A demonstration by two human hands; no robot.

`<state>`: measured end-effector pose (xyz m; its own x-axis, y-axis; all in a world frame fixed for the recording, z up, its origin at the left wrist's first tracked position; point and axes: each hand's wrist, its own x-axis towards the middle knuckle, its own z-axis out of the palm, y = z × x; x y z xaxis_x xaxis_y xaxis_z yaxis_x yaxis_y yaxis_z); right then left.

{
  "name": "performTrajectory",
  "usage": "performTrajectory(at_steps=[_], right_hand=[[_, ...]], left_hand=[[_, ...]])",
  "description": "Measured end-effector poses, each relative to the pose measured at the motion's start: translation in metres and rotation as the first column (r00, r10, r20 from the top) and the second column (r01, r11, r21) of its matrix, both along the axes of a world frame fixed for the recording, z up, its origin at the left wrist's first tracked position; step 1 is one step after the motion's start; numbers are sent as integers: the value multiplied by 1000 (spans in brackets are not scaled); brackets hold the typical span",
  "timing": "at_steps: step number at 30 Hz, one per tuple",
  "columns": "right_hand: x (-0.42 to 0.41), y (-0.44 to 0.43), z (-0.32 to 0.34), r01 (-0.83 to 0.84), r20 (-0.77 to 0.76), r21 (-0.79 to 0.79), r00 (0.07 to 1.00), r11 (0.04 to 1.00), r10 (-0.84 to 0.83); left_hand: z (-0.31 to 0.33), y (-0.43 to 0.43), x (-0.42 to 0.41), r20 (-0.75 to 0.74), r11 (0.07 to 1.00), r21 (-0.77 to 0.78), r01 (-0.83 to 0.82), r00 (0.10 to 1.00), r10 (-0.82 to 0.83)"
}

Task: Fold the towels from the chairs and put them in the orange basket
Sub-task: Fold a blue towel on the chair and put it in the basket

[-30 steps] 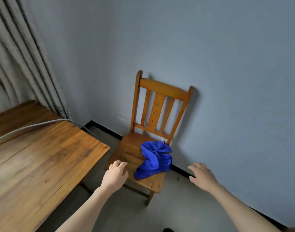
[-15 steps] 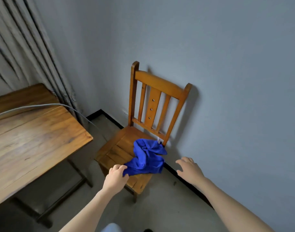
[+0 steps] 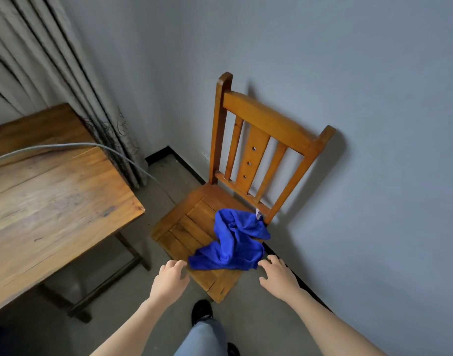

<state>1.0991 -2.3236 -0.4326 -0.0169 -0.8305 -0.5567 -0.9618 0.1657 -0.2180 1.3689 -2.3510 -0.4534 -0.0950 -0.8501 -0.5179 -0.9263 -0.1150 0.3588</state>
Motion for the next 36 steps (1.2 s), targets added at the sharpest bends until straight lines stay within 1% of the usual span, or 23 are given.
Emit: performTrajectory(at_steps=[5, 8, 9, 12, 13, 14, 16, 17, 19, 21, 23, 24, 25, 27, 28, 29, 31, 32, 33, 34, 36], right_hand=[[1, -46, -20, -6, -14, -5, 1000, 1000, 6], [11, -66, -48, -27, 19, 56, 999, 998, 26], [15, -71, -57, -44, 28, 79, 999, 996, 42], [22, -85, -92, -128, 38, 142, 992, 982, 124], [23, -90, -105, -186, 23, 152, 983, 971, 184], [23, -95, -119, -249, -5, 157, 967, 956, 253], [23, -104, -154, -354, -36, 87, 933, 931, 358], [23, -109, -173, -376, -32, 74, 925, 923, 380], [21, -116, -204, -430, -91, 72, 896, 900, 435], [19, -123, -231, -460, -69, 29, 885, 888, 461], [19, -135, -244, -513, -49, -51, 859, 857, 510], [19, -141, -246, -515, -48, -76, 857, 854, 513], [19, -148, -248, -504, -48, -112, 864, 857, 501], [18, -157, -247, -464, -36, -185, 884, 866, 466], [17, -160, -242, -449, -40, -231, 891, 863, 453], [15, -160, -241, -447, -38, -273, 890, 852, 454], [6, -162, -227, -466, -53, -306, 879, 830, 474], [1, -163, -217, -477, -59, -290, 874, 829, 482], [-4, -165, -205, -491, -48, -271, 866, 828, 498], [-8, -169, -189, -480, -28, -244, 872, 843, 488], [-13, -176, -167, -447, -7, -236, 889, 863, 459]], left_hand=[[-18, -45, -26, -13, 998, 26, 55, 998, -55], [-42, -63, -34, 8, 996, 46, 77, 997, -77], [-49, -66, -36, 35, 992, 56, 116, 992, -118], [-76, -76, -38, 99, 969, 83, 234, 965, -241], [-83, -83, -39, 89, 963, 97, 253, 961, -262], [-92, -89, -42, 125, 956, 99, 276, 950, -287], [-123, -96, -48, 115, 960, 131, 246, 958, -261], [-142, -97, -51, 132, 956, 158, 248, 954, -270], [-171, -97, -56, 140, 935, 250, 253, 946, -294], [-194, -97, -64, 140, 921, 265, 284, 934, -328], [-208, -100, -71, 128, 913, 298, 279, 936, -328], [-214, -101, -73, 122, 916, 312, 254, 945, -304], [-218, -102, -75, 112, 929, 289, 232, 955, -273], [-221, -103, -80, 108, 965, 158, 208, 968, -226], [-220, -102, -79, 130, 968, 140, 209, 965, -227], [-219, -101, -78, 134, 980, 91, 179, 973, -190], [-210, -98, -76, 57, 995, 61, 76, 995, -80], [-201, -95, -74, 18, 999, 15, 30, 999, -31], [-185, -96, -70, -51, 999, -9, -36, 998, 35], [-167, -100, -65, -105, 991, 25, -128, 986, 130], [-138, -106, -58, -127, 973, 56, -226, 965, 231]])
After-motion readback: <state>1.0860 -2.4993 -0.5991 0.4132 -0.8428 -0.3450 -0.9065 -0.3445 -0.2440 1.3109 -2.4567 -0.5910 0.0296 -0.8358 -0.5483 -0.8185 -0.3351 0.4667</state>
